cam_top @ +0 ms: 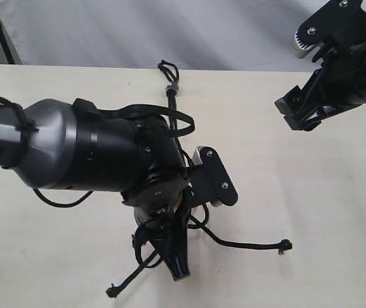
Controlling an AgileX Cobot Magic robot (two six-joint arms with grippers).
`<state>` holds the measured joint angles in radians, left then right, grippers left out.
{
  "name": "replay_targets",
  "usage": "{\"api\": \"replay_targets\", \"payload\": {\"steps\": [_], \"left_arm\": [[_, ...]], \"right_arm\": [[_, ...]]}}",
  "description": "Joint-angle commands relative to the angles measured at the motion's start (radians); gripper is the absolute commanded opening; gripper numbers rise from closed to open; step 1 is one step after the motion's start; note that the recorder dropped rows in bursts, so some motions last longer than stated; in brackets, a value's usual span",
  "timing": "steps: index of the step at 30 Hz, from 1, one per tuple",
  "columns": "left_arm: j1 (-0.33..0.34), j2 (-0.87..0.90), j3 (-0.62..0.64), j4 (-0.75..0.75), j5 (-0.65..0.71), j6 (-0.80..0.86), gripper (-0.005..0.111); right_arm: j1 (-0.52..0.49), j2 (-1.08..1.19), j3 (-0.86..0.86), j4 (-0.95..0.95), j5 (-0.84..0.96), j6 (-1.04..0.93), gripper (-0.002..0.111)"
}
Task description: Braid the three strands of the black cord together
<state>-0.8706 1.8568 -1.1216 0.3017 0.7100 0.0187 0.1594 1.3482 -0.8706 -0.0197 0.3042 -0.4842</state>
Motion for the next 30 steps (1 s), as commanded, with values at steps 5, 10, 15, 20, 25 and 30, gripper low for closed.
{"api": "replay_targets", "payload": {"steps": [5,10,15,20,25,30], "left_arm": [[0.094,0.054,0.060,0.065,-0.111,0.001,0.001],[0.101,0.067,0.096,0.060,-0.168,0.003,0.001],[0.099,0.067,0.114,-0.072,-0.168,0.003,0.001],[0.028,0.067,0.114,-0.267,-0.120,0.078,0.001],[-0.062,0.067,0.114,-0.333,-0.148,0.252,0.001],[-0.015,0.063,0.114,-0.342,-0.145,0.229,0.001]], "right_arm": [[-0.007,-0.003,0.002,0.001,-0.008,-0.002,0.084],[-0.007,-0.003,0.002,0.001,-0.008,-0.002,0.084],[-0.007,-0.003,0.002,0.001,-0.008,-0.002,0.084],[-0.007,-0.003,0.002,0.001,-0.008,-0.002,0.084],[-0.007,-0.003,0.002,0.001,-0.008,0.001,0.084],[-0.007,-0.003,0.002,0.001,-0.008,0.001,0.084]]}}
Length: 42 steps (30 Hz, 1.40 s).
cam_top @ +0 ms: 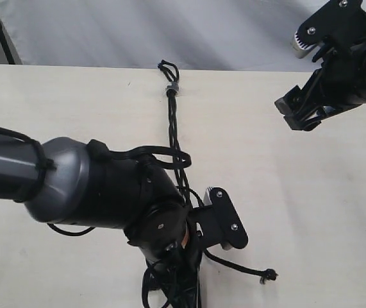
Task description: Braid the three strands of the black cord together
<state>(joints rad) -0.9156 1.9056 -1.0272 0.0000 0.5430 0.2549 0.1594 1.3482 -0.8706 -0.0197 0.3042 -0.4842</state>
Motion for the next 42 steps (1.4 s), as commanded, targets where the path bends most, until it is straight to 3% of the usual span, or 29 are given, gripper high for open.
{"api": "replay_targets", "payload": {"steps": [1,16,19,24,28,34,36,37,38,39,42], "left_arm": [[0.034,0.014,0.019,-0.040,0.029,-0.014,0.001],[0.045,0.012,0.019,-0.059,0.029,-0.029,0.003],[0.045,0.012,0.019,-0.059,0.031,-0.041,0.017],[0.045,-0.003,0.007,-0.059,0.061,-0.042,0.052],[0.045,-0.107,-0.016,-0.059,0.117,-0.042,0.060],[0.056,-0.404,-0.016,-0.030,0.123,-0.047,0.054],[0.085,-0.539,-0.016,-0.030,0.118,-0.059,0.040],[0.113,-0.612,-0.016,-0.030,0.116,-0.073,0.025],[0.128,-0.644,-0.016,-0.030,0.116,-0.078,0.018],[0.170,-0.720,-0.014,-0.030,0.116,-0.083,0.001],[0.229,-0.861,0.060,-0.030,-0.006,-0.098,0.000]], "right_arm": [[-0.007,-0.003,0.002,0.001,-0.008,0.001,0.084],[-0.007,-0.003,0.002,0.001,-0.010,0.000,0.084],[-0.007,-0.003,0.002,0.001,-0.010,0.000,0.084],[-0.007,-0.003,0.002,0.013,-0.008,0.000,0.084],[-0.007,-0.003,0.002,0.046,-0.008,0.000,0.084],[-0.007,-0.003,0.002,0.045,-0.020,0.000,0.084],[-0.007,-0.003,0.002,0.045,-0.045,0.000,0.084],[-0.007,-0.003,0.002,0.045,-0.046,0.000,0.084],[-0.007,-0.003,0.002,0.045,-0.046,0.000,0.084],[-0.007,-0.003,0.002,0.045,-0.046,0.000,0.084],[-0.007,-0.003,0.002,0.047,-0.043,0.000,0.084]]}}
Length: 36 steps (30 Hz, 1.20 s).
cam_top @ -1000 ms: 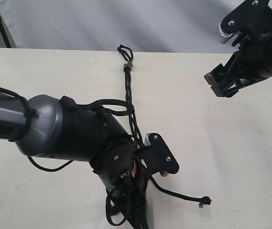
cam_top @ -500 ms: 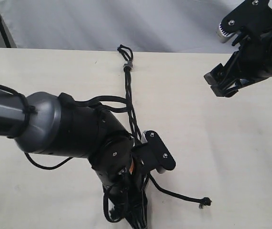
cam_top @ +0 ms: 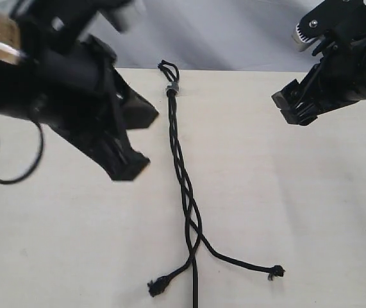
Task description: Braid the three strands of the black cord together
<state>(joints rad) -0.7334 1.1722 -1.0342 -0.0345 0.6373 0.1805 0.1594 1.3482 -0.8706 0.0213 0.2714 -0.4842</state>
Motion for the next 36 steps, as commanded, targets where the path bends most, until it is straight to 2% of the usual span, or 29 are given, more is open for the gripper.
{"api": "replay_targets", "payload": {"steps": [1,6,13,18,22,24,27,34,36], "left_arm": [[0.054,-0.171,0.095,0.004,-0.134,-0.026,0.000],[0.064,-0.381,0.263,0.004,-0.307,-0.026,0.000],[0.064,-0.499,0.307,0.001,-0.155,-0.028,0.000],[0.064,-0.533,0.307,0.005,-0.143,-0.028,0.000],[0.056,-0.583,0.307,0.086,-0.143,0.005,0.000],[0.087,-0.625,0.319,0.097,-0.140,0.005,0.000],[0.176,-0.713,0.381,0.075,-0.140,0.002,0.000],[0.451,-0.915,0.584,0.141,-0.213,0.002,0.000],[0.549,-0.954,0.632,0.162,-0.260,0.002,0.000]], "right_arm": [[-0.007,-0.003,0.002,0.006,-0.010,0.000,0.084],[-0.007,-0.003,0.002,0.006,-0.010,0.000,0.084],[-0.007,-0.003,0.002,0.006,-0.010,0.000,0.084],[-0.007,-0.003,0.002,0.006,-0.010,0.000,0.084],[-0.007,-0.003,0.002,0.005,-0.012,0.000,0.084],[-0.007,-0.003,0.002,0.005,-0.012,0.000,0.084],[-0.007,-0.003,0.002,0.005,-0.012,0.000,0.084],[-0.007,-0.003,0.002,0.005,-0.012,0.000,0.084],[-0.007,-0.003,0.002,0.005,-0.012,0.000,0.084]]}}
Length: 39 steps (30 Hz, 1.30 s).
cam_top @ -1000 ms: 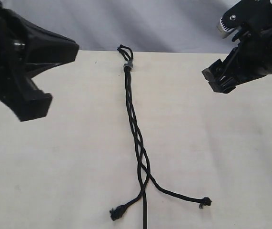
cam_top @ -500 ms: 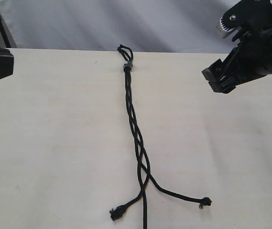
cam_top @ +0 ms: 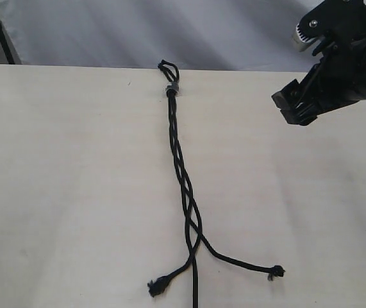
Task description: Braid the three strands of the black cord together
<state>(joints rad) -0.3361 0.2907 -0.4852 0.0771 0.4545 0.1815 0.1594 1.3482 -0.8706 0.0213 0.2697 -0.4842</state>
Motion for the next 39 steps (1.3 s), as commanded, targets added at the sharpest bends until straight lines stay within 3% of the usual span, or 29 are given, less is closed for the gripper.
{"api": "replay_targets", "payload": {"steps": [1,5,10,15,26,39], "left_arm": [[0.194,-0.087,0.104,0.051,-0.103,0.001,0.000],[0.374,-0.131,0.157,-0.015,-0.166,-0.025,0.000],[0.472,-0.136,0.176,-0.136,-0.166,-0.025,0.000],[0.478,-0.138,0.211,-0.162,-0.192,-0.025,0.000],[0.478,-0.138,0.485,-0.157,-0.566,-0.025,0.000],[0.478,-0.172,0.485,-0.157,-0.443,-0.025,0.000]], "right_arm": [[-0.007,-0.003,0.002,0.005,-0.010,0.000,0.084],[-0.007,-0.003,0.002,0.005,-0.010,0.000,0.084],[-0.007,-0.003,0.002,0.005,-0.010,0.000,0.084],[-0.007,-0.003,0.002,0.005,-0.010,0.000,0.084],[-0.007,-0.003,0.002,0.005,-0.010,0.000,0.084],[-0.007,-0.003,0.002,0.005,-0.010,0.000,0.084]]}}
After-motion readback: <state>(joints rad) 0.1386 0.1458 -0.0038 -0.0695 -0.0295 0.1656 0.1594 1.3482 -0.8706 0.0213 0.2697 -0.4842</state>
